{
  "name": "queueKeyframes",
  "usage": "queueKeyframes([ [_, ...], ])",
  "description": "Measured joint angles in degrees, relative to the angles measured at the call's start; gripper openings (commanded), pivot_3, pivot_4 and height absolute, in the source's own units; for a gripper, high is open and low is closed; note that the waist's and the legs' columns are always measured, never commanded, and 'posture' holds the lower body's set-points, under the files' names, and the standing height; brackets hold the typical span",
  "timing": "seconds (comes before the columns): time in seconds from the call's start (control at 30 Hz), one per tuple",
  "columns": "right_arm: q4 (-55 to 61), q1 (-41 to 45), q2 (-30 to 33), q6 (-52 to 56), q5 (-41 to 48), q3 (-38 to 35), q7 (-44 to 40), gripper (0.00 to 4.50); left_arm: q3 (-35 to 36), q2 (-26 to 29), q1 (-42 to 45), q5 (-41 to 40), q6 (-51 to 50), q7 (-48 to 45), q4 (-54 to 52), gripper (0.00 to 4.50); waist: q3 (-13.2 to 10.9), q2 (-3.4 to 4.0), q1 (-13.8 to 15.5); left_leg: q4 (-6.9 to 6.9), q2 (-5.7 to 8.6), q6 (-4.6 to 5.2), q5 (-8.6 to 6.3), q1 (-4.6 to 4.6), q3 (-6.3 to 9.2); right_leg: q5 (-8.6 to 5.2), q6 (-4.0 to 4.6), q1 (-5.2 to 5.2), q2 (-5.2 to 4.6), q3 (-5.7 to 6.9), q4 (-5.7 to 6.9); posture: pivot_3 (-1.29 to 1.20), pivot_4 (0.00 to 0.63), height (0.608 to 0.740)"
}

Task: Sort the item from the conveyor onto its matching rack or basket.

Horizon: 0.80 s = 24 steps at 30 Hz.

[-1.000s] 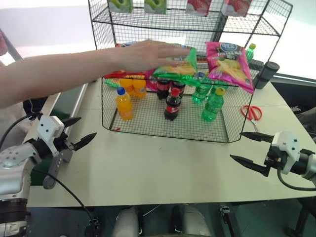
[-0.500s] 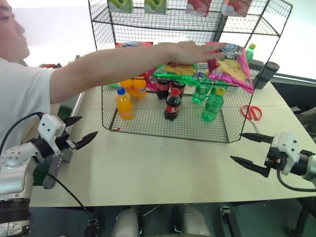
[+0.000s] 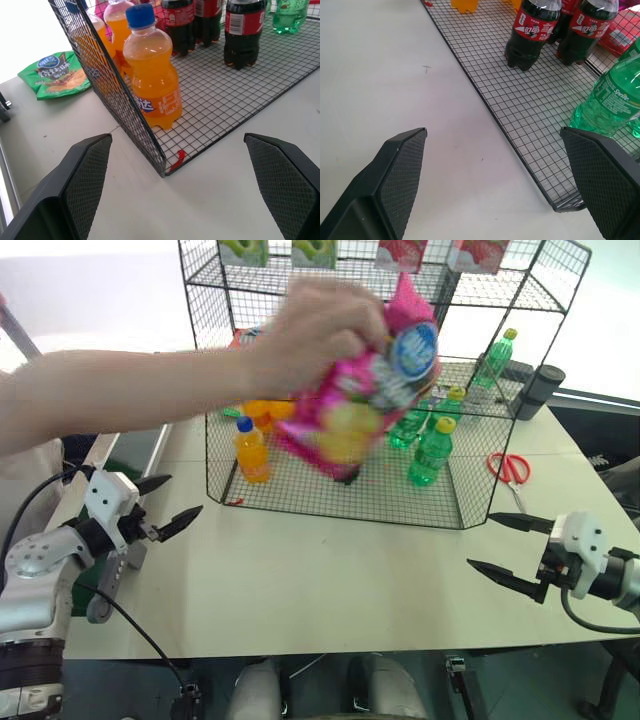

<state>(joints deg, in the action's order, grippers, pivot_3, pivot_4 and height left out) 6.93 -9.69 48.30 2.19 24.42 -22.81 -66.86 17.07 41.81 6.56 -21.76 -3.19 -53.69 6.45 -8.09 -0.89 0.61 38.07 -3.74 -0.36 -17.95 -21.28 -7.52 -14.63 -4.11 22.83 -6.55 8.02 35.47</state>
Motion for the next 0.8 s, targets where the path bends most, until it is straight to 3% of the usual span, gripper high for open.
queueKeyframes([
  [0.3,-0.38,0.62,0.06,-0.84,-1.26,0.83,-0.06,4.45,-0.53,-1.68,-0.53,-0.21,-0.40,0.53,-0.90,4.50,0.00,0.00,0.01,0.01,0.01,-0.09,0.05,0.00,0.00,0.00,0.00,-0.01,0.00,0.00,0.00,0.00,0.150,0.738],
  [0.53,0.56,-0.20,0.06,0.01,-0.65,1.23,-0.62,4.45,0.09,-0.63,-0.27,-7.69,-11.07,-4.41,-1.77,4.50,0.00,-0.01,-0.01,0.01,0.00,-0.09,0.05,0.01,0.02,0.00,0.00,-0.01,0.01,0.00,0.01,0.00,0.150,0.738],
  [0.8,1.66,1.15,0.00,0.30,-0.62,2.91,-0.12,4.45,2.02,0.00,-1.16,-8.38,-8.69,-5.88,-2.13,4.50,0.01,0.00,-0.21,0.01,0.00,-0.13,0.07,0.01,0.03,0.00,0.00,-0.02,0.03,-0.01,0.01,0.00,0.150,0.738],
])
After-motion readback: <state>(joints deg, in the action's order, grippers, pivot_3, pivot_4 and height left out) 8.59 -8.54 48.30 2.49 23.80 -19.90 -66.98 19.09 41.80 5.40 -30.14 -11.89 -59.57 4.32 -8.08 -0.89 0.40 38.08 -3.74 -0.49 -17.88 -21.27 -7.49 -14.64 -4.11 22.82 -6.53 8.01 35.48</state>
